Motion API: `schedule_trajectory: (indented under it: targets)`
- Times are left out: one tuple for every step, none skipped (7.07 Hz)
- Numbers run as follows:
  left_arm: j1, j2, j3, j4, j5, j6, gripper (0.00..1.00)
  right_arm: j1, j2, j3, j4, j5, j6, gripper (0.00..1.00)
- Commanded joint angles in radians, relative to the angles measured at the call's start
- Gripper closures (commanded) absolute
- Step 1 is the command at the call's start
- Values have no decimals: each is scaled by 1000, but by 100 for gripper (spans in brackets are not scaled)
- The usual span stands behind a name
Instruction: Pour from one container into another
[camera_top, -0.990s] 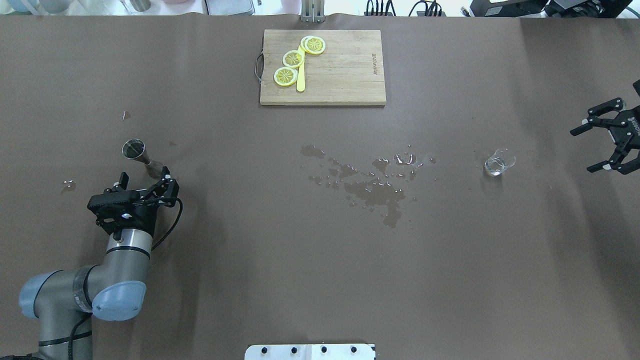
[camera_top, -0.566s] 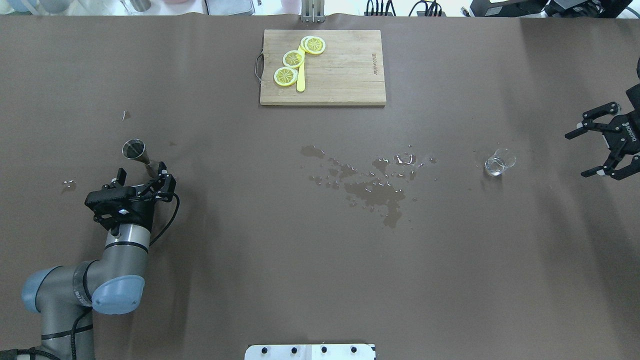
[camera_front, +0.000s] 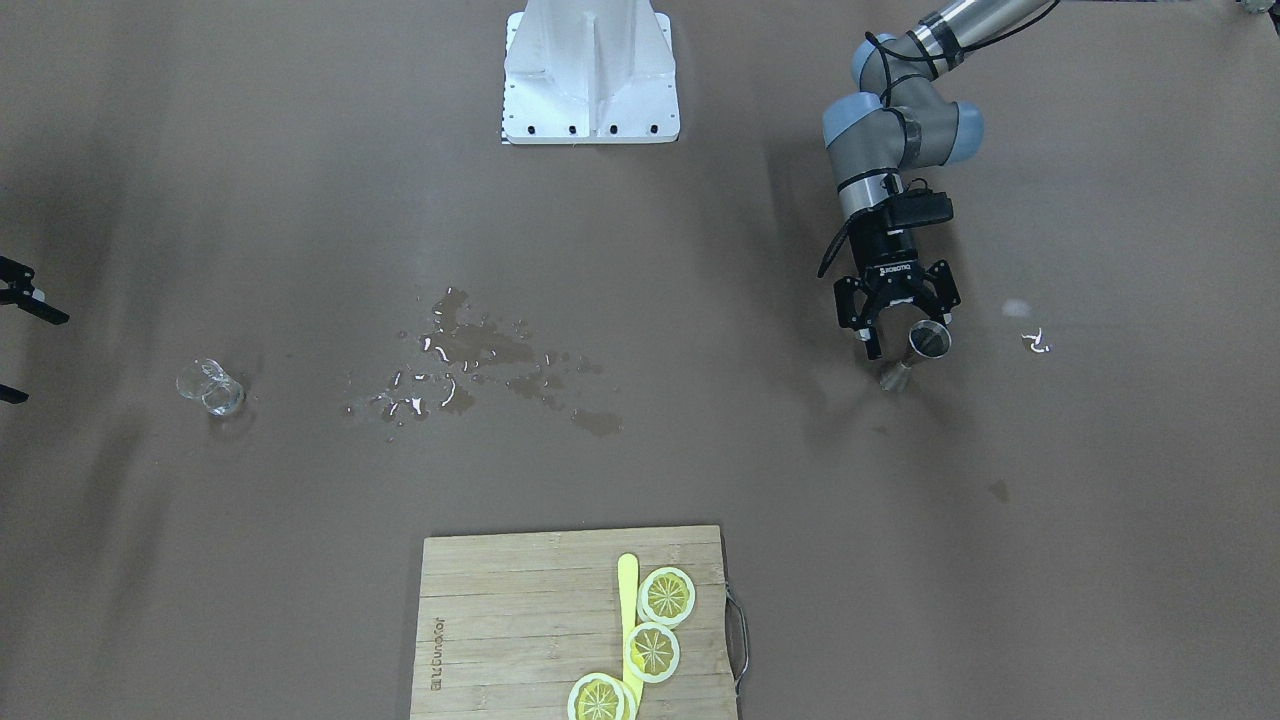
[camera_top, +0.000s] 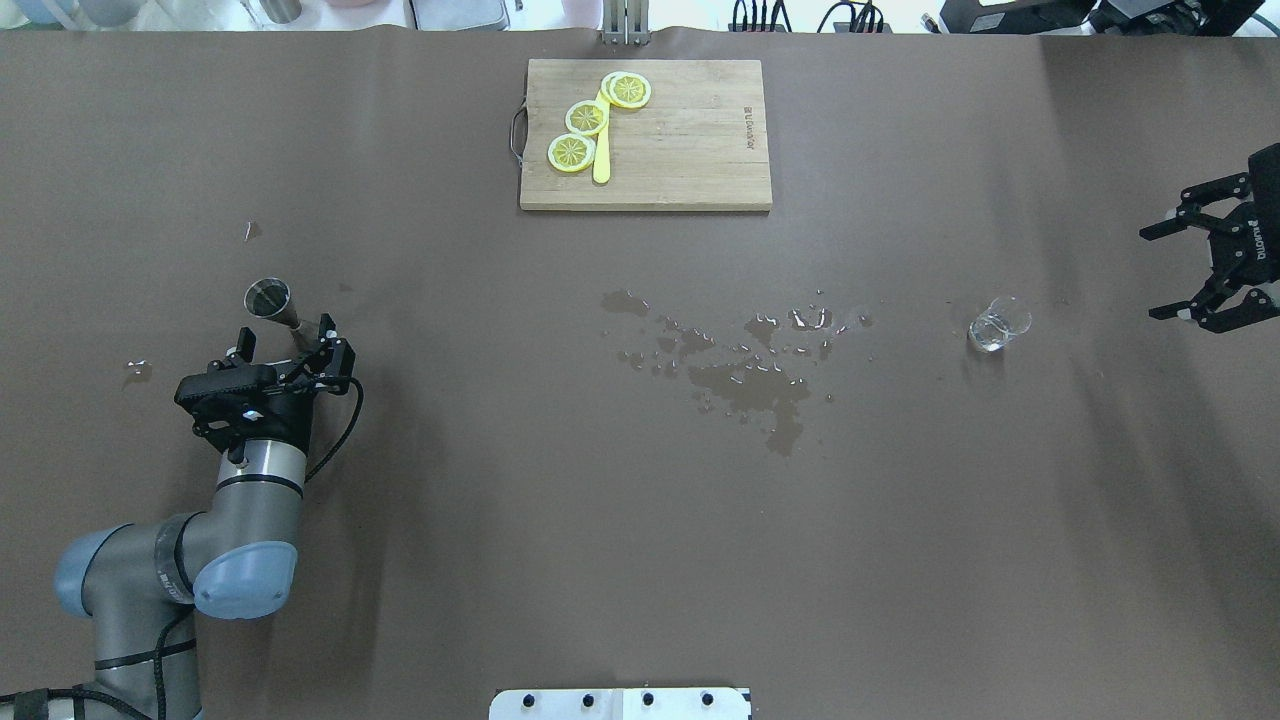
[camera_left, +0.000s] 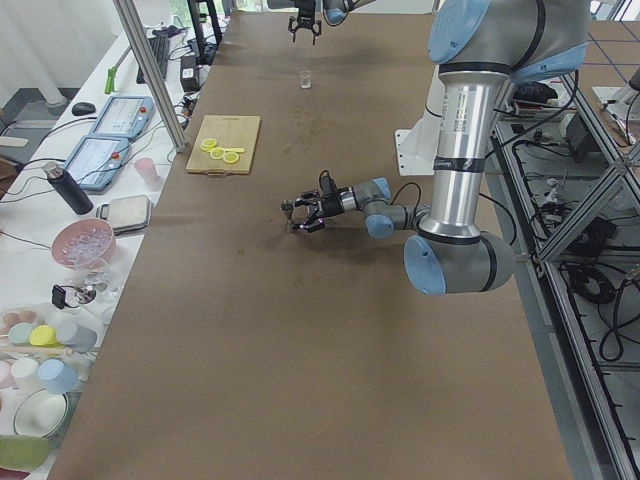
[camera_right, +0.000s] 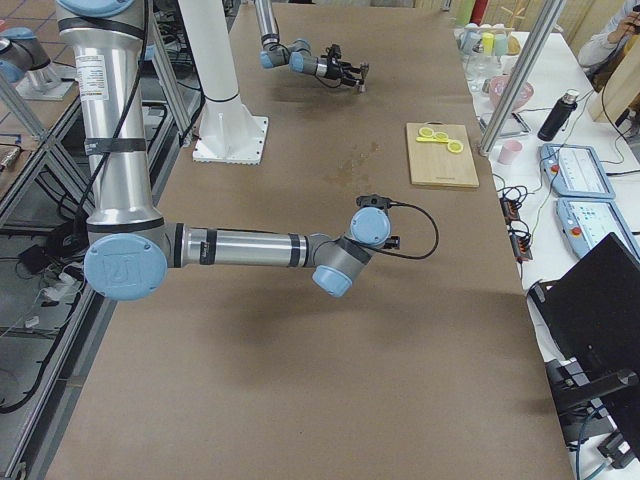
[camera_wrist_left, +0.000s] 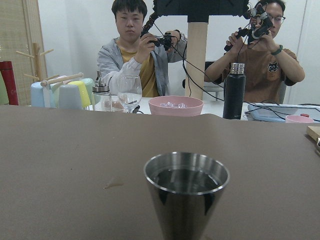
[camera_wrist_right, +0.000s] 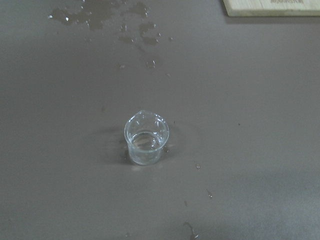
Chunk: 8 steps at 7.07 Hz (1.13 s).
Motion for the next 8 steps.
schedule_trajectory:
  targets:
    - [-1,-23,41,0,13,0,15,-26,-107,8,158,-60,86,1]
    - [-1,-24,42,0,20,0,20,-55,-128,7,227,-57,141,1]
    - [-2,-24,42,0,26,0,28,-79,-129,7,261,-55,194,1]
    - [-2,-26,42,-2,27,0,36,-107,-117,-5,288,-55,205,2]
    - [-5,-27,42,-2,41,0,40,-133,-110,-24,318,-57,205,2]
    - [-8,-30,44,-2,41,-2,40,-142,-60,-91,367,-58,217,2]
    - [-8,-32,57,-2,41,-2,40,-153,-16,-154,425,-58,244,3]
    - [-8,-33,68,-9,41,-2,40,-165,-2,-180,449,-55,245,6]
